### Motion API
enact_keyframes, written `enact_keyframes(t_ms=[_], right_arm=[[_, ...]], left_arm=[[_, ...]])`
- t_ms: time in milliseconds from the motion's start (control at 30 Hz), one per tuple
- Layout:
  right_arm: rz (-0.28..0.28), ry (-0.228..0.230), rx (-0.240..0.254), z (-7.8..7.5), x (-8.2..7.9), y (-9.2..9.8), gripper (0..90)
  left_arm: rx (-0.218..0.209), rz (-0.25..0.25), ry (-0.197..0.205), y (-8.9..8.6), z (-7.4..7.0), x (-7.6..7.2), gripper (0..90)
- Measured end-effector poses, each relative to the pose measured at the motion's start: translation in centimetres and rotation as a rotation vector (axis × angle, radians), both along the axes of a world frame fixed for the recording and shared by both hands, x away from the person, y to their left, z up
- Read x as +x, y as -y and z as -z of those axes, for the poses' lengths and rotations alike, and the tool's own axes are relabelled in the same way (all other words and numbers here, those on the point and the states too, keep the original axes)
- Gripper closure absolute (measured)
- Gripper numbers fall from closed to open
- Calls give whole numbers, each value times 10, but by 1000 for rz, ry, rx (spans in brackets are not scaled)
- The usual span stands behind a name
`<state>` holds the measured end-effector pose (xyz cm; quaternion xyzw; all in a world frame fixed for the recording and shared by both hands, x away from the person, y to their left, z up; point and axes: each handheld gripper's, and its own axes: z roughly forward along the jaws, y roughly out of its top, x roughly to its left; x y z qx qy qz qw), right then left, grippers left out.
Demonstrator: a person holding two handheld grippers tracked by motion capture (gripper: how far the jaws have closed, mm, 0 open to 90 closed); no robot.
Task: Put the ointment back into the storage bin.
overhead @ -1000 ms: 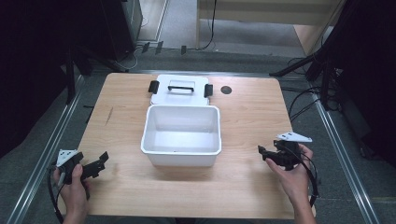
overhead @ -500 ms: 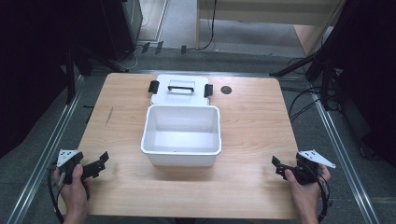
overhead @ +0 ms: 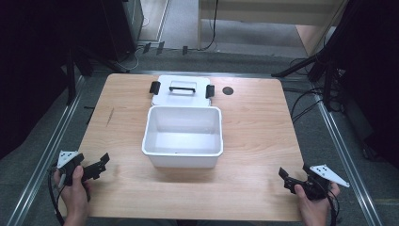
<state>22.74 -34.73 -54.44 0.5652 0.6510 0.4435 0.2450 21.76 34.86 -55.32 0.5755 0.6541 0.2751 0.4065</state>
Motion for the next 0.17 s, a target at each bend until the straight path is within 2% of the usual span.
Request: enact_keyframes(t_ms=[167], right_arm=[[13,-5,-6,1,1,-1,0]], left_arm=[[-2,-3,0,0,0,0,0]])
